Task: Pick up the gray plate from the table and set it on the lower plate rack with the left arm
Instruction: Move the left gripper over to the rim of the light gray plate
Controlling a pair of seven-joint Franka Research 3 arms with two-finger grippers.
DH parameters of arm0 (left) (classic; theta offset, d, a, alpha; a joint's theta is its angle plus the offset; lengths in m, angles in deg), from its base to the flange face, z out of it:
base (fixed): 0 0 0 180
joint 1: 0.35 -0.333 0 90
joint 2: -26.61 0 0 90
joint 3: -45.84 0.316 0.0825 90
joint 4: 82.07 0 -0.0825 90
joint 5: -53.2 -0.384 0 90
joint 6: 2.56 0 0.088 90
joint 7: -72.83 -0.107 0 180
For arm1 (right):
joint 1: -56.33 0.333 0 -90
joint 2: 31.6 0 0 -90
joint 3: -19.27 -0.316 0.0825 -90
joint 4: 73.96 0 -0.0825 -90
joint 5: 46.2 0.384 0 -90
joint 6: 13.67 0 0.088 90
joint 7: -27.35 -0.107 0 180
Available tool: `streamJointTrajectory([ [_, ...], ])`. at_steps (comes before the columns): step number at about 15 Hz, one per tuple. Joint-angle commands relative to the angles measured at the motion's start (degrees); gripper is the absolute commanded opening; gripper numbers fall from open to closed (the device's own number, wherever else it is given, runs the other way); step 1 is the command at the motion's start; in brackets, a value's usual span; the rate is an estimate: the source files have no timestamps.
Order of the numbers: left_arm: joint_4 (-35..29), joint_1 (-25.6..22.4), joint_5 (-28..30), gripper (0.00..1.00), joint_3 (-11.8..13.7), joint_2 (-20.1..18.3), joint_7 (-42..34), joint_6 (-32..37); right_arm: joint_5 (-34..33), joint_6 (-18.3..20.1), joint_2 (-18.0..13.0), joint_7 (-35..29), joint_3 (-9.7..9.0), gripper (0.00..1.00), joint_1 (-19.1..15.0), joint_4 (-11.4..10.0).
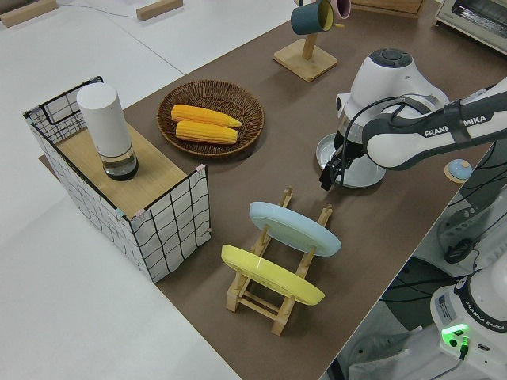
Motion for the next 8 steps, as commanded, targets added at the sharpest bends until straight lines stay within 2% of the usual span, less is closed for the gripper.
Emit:
streamJointTrajectory([
  [1, -1.15, -0.20, -0.25, 0.99, 0.25, 0.48, 0.15, -2.55, -0.28, 0.63, -0.12, -0.68, -1.22, 0.983, -1.35, 0.42],
  [2, -1.24, -0.11, -0.25, 0.98, 0.16, 0.48, 0.15, -2.55, -0.28, 0.63, -0.12, -0.68, -1.22, 0.983, -1.35, 0.42],
  [3, -1.15, -0.11, -0.17, 0.90, 0.16, 0.48, 0.15, -2.55, -0.28, 0.63, -0.12, -0.68, -1.22, 0.983, -1.35, 0.42],
  [4, -1.24, -0.11, 0.36, 0.75, 0.16, 0.48, 0.15, -2.55, -0.28, 0.63, -0.12, -0.68, -1.13, 0.983, -1.35, 0.42],
  [6, -1.15, -0.11, 1.41, 0.29, 0.16, 0.48, 0.06, -2.55, -0.28, 0.63, -0.12, -0.68, -1.22, 0.983, -1.35, 0.42],
  [7, -1.24, -0.02, 1.42, 0.11, 0.16, 0.48, 0.14, -2.47, -0.28, 0.63, -0.12, -0.68, -1.22, 0.983, -1.35, 0.42],
  [8, -1.24, -0.02, 1.42, 0.00, 0.16, 0.40, 0.06, -2.38, -0.28, 0.63, -0.12, -0.68, -1.22, 0.983, -1.35, 0.34],
])
